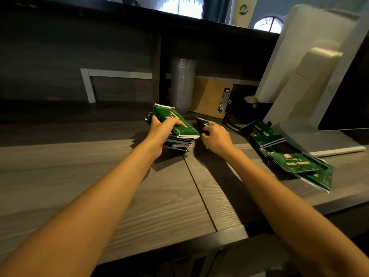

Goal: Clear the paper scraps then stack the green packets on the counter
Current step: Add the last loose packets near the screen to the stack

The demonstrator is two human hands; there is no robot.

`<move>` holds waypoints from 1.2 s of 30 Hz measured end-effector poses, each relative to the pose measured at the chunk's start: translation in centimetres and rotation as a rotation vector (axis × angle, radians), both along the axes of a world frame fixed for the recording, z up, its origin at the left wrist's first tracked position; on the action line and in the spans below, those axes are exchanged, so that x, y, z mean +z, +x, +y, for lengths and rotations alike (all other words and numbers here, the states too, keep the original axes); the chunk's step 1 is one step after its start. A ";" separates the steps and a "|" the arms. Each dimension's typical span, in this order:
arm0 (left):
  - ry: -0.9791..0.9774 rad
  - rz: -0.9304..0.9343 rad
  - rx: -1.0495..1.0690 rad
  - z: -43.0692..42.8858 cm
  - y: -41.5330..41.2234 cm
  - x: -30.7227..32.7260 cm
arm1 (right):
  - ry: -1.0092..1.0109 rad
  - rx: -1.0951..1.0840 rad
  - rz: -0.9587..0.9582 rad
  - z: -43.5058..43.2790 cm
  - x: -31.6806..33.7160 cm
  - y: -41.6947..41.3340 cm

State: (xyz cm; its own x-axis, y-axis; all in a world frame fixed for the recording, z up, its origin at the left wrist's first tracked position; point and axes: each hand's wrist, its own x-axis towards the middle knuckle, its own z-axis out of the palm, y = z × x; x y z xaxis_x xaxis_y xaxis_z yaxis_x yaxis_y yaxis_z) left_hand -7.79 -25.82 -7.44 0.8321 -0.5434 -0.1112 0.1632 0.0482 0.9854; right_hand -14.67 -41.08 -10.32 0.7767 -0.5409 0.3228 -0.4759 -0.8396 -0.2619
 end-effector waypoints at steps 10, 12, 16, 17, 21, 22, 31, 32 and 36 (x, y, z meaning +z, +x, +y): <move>-0.017 0.007 0.221 8.1 2.2 -0.9 | 0.120 0.318 -0.025 8.8 0.5 -0.5; -0.039 0.027 0.250 9.4 2.6 -1.1 | 0.197 0.262 -0.093 9.8 0.9 -0.1; -0.074 0.028 0.248 10.5 2.8 -1.4 | 0.270 0.061 -0.108 10.2 0.8 1.9; -0.072 0.014 0.247 10.6 2.8 -1.4 | 0.272 0.021 -0.022 10.0 0.5 2.4; -0.022 -0.057 0.245 10.5 3.3 -1.5 | 0.279 -0.047 0.034 9.5 -0.4 3.2; -0.013 -0.072 0.239 10.5 3.4 -1.5 | 0.265 -0.045 -0.003 9.4 -0.4 3.1; 0.023 -0.122 0.188 10.0 3.5 -1.7 | 0.883 -0.042 -0.553 8.2 1.2 2.1; 0.024 -0.129 0.185 10.0 3.5 -1.8 | 0.985 -0.026 -0.620 8.3 1.4 2.1; 0.038 -0.187 0.134 9.7 3.2 -1.9 | 1.290 0.199 -0.660 9.5 1.5 2.2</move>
